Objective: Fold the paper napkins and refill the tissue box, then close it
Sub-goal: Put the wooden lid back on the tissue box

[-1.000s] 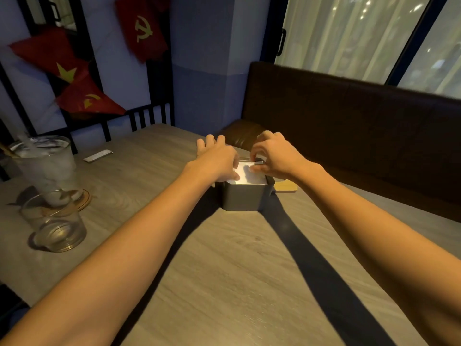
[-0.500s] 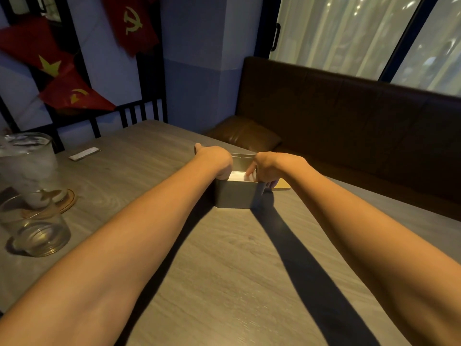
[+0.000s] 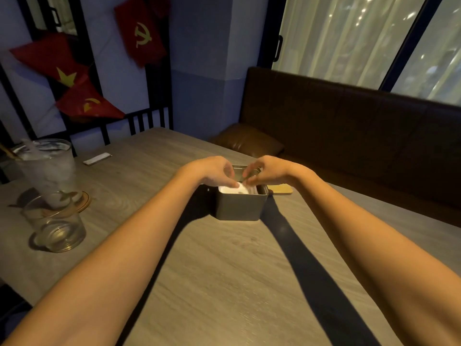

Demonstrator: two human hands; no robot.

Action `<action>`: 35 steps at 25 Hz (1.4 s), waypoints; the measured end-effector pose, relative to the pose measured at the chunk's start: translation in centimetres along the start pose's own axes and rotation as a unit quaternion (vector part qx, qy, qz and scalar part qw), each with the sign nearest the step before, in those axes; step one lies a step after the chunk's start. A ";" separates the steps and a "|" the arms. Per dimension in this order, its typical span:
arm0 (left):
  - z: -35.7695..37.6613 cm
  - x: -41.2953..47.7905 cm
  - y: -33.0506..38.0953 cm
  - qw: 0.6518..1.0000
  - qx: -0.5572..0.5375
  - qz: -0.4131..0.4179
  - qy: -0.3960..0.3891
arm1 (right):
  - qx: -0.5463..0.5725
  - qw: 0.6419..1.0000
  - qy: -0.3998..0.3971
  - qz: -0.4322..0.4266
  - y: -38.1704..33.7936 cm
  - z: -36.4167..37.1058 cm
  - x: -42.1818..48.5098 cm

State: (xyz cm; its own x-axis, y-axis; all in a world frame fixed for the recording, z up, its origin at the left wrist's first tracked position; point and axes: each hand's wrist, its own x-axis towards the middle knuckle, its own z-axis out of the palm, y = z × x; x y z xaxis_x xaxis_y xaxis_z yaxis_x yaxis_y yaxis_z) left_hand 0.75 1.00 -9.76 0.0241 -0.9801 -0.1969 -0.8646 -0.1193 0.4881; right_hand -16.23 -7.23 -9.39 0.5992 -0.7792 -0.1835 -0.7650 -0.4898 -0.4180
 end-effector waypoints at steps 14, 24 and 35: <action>8.3 -1.4 -3.9 0.894 -0.426 0.065 0.126 | -0.078 0.991 0.078 0.081 6.0 3.5 0.4; 8.5 -0.8 -4.5 0.893 -0.421 0.087 0.134 | -0.005 0.982 0.175 -0.074 -0.9 -1.5 -5.2; 8.6 -0.9 -4.4 0.887 -0.427 0.106 0.141 | -0.057 0.988 0.078 -0.120 -4.0 1.6 -5.4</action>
State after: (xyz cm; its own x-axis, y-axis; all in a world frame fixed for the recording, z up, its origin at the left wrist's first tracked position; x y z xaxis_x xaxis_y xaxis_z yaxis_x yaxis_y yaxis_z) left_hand 0.22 3.77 -19.04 0.1347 -0.9814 0.1372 -0.1730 0.1130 0.9784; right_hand -16.01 -0.37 -8.14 0.7304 -0.6811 0.0512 -0.6317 -0.7021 -0.3287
